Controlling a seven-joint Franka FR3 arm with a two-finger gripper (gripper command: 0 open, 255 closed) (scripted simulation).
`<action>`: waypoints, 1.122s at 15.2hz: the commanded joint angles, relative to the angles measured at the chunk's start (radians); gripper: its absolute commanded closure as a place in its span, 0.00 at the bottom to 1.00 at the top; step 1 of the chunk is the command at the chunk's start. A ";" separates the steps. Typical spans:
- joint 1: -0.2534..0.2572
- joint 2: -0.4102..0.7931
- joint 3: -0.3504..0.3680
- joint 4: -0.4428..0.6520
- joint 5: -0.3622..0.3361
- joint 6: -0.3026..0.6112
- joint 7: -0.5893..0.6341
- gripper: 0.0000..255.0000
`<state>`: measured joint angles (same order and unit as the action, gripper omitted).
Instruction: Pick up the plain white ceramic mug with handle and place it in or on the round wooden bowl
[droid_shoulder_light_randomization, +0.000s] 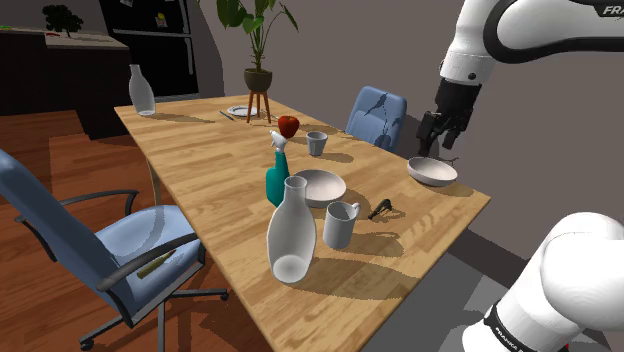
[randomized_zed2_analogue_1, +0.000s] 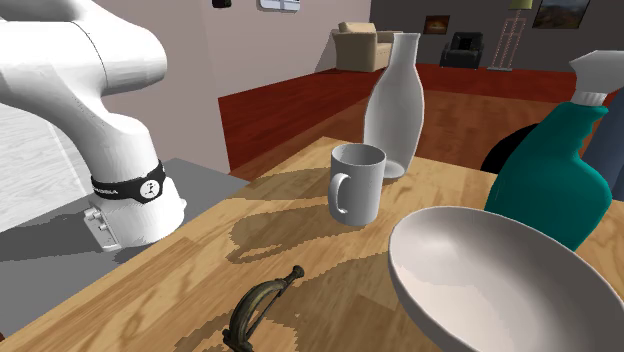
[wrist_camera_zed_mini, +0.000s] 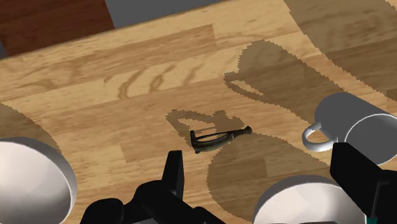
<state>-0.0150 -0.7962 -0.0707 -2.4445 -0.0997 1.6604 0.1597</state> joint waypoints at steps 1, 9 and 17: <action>0.000 0.000 0.000 0.000 0.000 0.000 0.000 0.00; 0.039 0.083 0.157 -0.116 0.082 0.248 0.233 0.00; 0.049 0.292 0.326 -0.119 0.103 0.507 0.480 0.00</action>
<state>0.0333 -0.5335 0.2307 -2.5691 0.0035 2.1365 0.6017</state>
